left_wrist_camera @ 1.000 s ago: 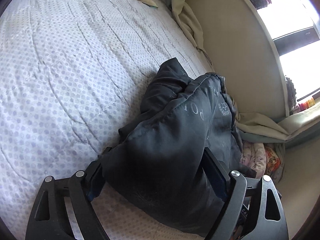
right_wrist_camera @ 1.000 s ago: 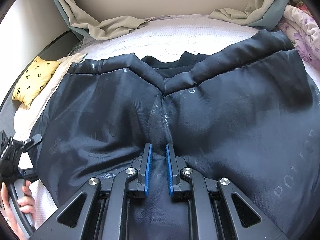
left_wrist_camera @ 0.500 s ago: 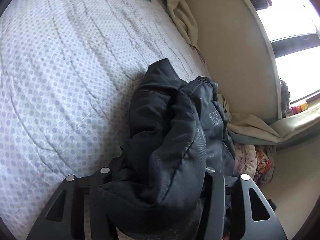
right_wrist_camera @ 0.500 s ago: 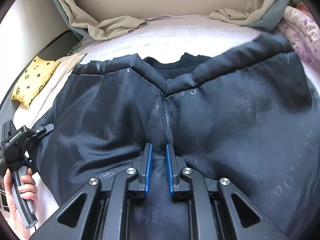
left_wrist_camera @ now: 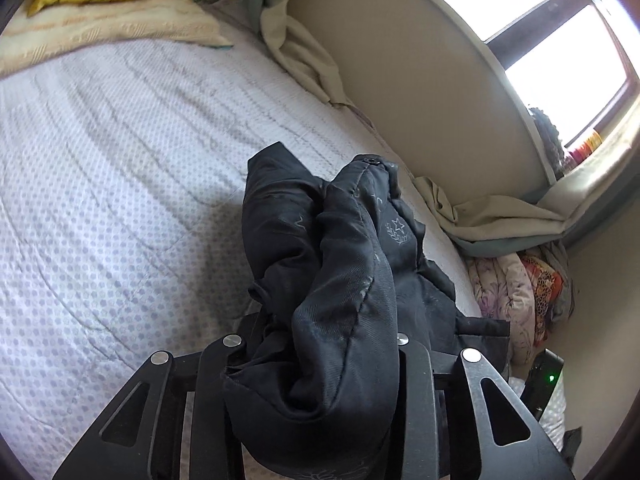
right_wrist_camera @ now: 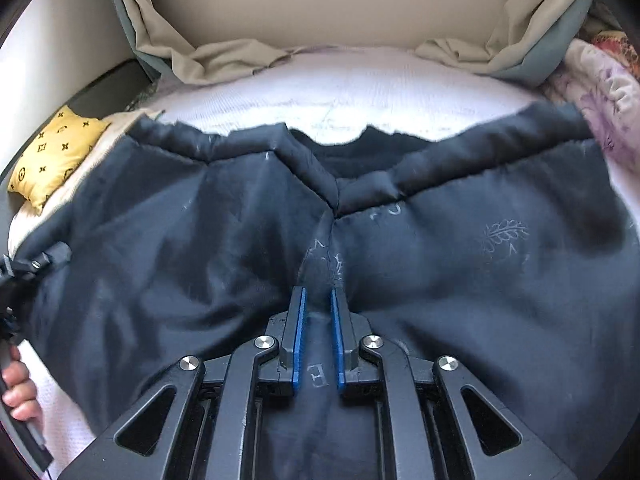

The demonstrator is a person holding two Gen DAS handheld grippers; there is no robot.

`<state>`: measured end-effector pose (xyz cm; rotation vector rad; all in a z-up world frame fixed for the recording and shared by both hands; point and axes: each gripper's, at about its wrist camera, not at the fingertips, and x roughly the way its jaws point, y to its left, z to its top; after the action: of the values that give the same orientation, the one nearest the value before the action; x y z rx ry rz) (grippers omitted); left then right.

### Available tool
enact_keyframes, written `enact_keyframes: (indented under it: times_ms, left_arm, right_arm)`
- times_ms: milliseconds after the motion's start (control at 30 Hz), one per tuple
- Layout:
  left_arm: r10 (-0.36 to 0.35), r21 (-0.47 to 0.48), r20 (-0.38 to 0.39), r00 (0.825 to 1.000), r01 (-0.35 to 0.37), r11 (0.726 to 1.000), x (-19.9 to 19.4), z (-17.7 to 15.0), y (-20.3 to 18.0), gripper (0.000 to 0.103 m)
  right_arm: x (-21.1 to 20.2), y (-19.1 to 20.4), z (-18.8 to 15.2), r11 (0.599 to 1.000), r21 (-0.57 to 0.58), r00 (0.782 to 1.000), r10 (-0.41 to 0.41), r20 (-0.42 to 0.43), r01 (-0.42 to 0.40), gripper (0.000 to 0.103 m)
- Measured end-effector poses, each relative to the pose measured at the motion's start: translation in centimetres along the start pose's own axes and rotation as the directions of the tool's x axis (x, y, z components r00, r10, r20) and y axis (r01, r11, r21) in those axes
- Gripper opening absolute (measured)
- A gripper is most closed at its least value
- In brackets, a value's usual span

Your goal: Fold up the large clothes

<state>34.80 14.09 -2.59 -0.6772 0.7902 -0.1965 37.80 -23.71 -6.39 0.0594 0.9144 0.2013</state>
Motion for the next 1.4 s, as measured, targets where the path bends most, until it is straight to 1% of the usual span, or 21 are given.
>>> enact_keyframes:
  times_ms: [167,300,400,467,600,667,700,733,833,867,900,1033,1100,1133,1167,1200,1267,1300,1333,1367,1400]
  left_arm:
    - [0.002,0.122,0.044,0.999,-0.008,0.992,-1.0,0.1,-3.9,0.038]
    - [0.001,0.21,0.073,0.997,-0.017,0.977,-1.7,-0.2,-7.1,0.037]
    - [0.012,0.296,0.093,0.996,-0.039,0.955,-2.2,-0.7,-10.2,0.037]
    - [0.022,0.356,0.106,0.994,-0.058,0.933,-2.6,-1.2,-12.5,0.037]
    - [0.028,0.441,0.124,0.992,-0.08,0.894,-2.8,-2.2,-16.4,0.037]
    - [0.03,0.496,0.133,0.991,-0.092,0.864,-2.7,-3.1,-19.0,0.037]
    - [0.032,0.513,0.135,0.99,-0.097,0.853,-2.6,-3.4,-19.7,0.037]
    - [0.034,0.542,0.137,0.99,-0.104,0.834,-2.4,-4.1,-21.1,0.037]
    - [0.044,0.599,0.142,0.989,-0.122,0.791,-1.9,-5.7,-24.1,0.037]
    - [0.053,0.626,0.145,0.988,-0.133,0.769,-1.5,-6.5,-25.4,0.037]
    - [0.057,0.638,0.146,0.988,-0.138,0.758,-1.4,-6.9,-26.0,0.037]
    - [0.089,0.701,0.155,0.984,-0.173,0.692,0.1,-9.5,-29.3,0.038]
    - [0.101,0.718,0.164,0.981,-0.188,0.67,0.7,-10.4,-30.4,0.039]
    - [0.107,0.727,0.168,0.98,-0.197,0.658,0.9,-10.8,-30.9,0.039]
    - [0.114,0.74,0.175,0.978,-0.207,0.64,1.3,-11.4,-31.5,0.039]
    - [0.117,0.748,0.179,0.977,-0.212,0.629,1.3,-11.7,-31.9,0.039]
    - [0.123,0.772,0.189,0.974,-0.225,0.594,1.6,-12.7,-32.8,0.039]
    - [0.124,0.783,0.193,0.973,-0.229,0.578,1.7,-13.2,-33.1,0.039]
    - [0.125,0.797,0.201,0.972,-0.236,0.556,1.9,-13.9,-33.5,0.04]
    - [0.126,0.809,0.209,0.97,-0.244,0.535,2.0,-14.7,-33.9,0.04]
    - [0.126,0.818,0.214,0.969,-0.249,0.519,2.2,-15.3,-34.3,0.04]
  right_arm:
    - [0.9,-0.7,-0.2,1.0,0.002,1.0,0.0,-0.029,0.0,0.002]
    - [1.8,-0.9,-0.4,1.0,0.01,0.999,-0.011,-0.036,0.011,0.0]
    - [2.2,-0.9,-0.6,1.0,0.013,0.999,-0.022,-0.035,0.022,0.0]
    - [2.3,-0.6,-0.8,0.999,0.004,0.999,-0.034,-0.03,0.034,0.0]
    - [2.4,-1.0,-1.1,0.999,0.018,0.999,-0.028,-0.029,0.029,0.0]
    - [2.4,-1.1,-1.2,0.999,0.034,0.999,-0.017,-0.031,0.018,0.0]
    - [2.4,-1.3,-1.2,0.999,0.044,0.999,-0.01,-0.033,0.011,0.0]
    - [2.4,-1.6,-1.3,0.998,0.057,0.999,0.0,-0.035,0.002,0.0]
    - [2.5,-2.3,-1.1,0.996,0.082,0.999,0.023,-0.042,-0.02,0.0]
    - [2.5,-2.5,-1.1,0.995,0.091,0.998,0.032,-0.045,-0.028,0.0]
    - [2.5,-2.6,-1.1,0.995,0.098,0.998,0.04,-0.048,-0.035,0.0]
    - [2.4,-3.8,-1.0,0.987,0.136,0.993,0.097,-0.068,-0.087,0.0]
    - [2.3,-4.5,-0.8,0.981,0.158,0.989,0.128,-0.074,-0.116,0.0]
    - [2.2,-5.0,-0.8,0.973,0.181,0.984,0.16,-0.075,-0.144,0.0]
    - [2.1,-5.5,-0.5,0.968,0.194,0.981,0.179,-0.076,-0.161,0.0]
    - [1.7,-6.2,-0.5,0.955,0.225,0.973,0.216,-0.078,-0.194,0.0]
    - [0.8,-7.8,-0.5,0.924,0.293,0.957,0.28,-0.078,-0.247,0.0]
    - [-0.1,-9.1,-0.5,0.893,0.35,0.943,0.325,-0.066,-0.283,0.0]
    - [-0.9,-10.4,-0.4,0.864,0.398,0.933,0.356,-0.053,-0.307,0.0]
    - [-1.8,-11.8,-0.4,0.842,0.435,0.927,0.373,-0.041,-0.32,0.0]
    - [-2.6,-13.0,-0.4,0.823,0.463,0.924,0.382,-0.022,-0.329,0.0]
